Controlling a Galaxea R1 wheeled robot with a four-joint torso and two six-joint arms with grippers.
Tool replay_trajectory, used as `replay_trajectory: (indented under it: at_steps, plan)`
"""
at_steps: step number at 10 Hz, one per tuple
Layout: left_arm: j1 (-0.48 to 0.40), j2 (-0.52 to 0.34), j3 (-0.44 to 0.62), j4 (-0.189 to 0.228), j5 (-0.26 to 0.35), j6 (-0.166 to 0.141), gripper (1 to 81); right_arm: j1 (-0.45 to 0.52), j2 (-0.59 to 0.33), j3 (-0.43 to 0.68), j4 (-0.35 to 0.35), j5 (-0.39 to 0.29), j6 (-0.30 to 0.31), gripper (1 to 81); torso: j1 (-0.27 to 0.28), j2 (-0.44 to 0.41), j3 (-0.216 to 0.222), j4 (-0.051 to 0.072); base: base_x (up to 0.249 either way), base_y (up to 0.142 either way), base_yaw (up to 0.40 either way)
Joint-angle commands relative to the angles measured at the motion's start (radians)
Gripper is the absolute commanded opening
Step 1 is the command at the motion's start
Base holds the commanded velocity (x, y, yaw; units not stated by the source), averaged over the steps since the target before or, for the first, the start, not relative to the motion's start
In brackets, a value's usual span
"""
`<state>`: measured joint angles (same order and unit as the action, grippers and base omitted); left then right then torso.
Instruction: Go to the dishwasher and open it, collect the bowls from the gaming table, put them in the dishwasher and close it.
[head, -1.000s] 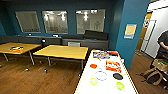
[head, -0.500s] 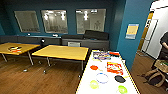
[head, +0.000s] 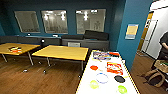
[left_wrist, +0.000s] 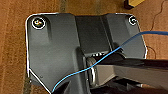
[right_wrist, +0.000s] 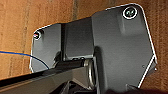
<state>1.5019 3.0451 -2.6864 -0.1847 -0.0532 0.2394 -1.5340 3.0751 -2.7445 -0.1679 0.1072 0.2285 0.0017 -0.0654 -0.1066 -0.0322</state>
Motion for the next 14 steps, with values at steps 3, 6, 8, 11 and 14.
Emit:
replay_trajectory:
  at_steps: [3, 6, 8, 11, 14]
  plan:
    - [-0.05, -0.001, 0.005, 0.001, 0.061, 0.003, 81.1, 0.048, 0.001, 0.006, -0.002, -0.046, -0.003, 81.1, 0.0, 0.0, 0.0, 0.0, 0.0, 0.0, -0.222]
    - [-0.05, -0.001, 0.005, 0.001, 0.061, 0.004, 81.1, 0.048, 0.001, 0.006, -0.004, -0.046, -0.003, 81.1, 0.0, 0.0, 0.0, 0.0, 0.0, 0.0, -0.313]
    - [-0.048, -0.001, 0.005, 0.001, 0.061, 0.003, 81.1, 0.047, 0.001, 0.006, -0.004, -0.046, -0.003, 81.1, 0.0, 0.0, 0.0, 0.0, 0.0, 0.0, -0.32]
    - [-0.048, -0.001, 0.005, -0.001, 0.061, 0.005, 81.1, 0.047, 0.001, 0.006, -0.004, -0.046, -0.003, 81.1, 0.0, 0.0, 0.0, 0.0, 0.0, 0.0, -0.306]
    - [-0.048, 0.0, 0.005, -0.004, 0.059, 0.005, 81.1, 0.047, 0.003, 0.006, -0.004, -0.046, -0.003, 81.1, 0.0, 0.0, 0.0, 0.0, 0.0, -0.088, 0.0]
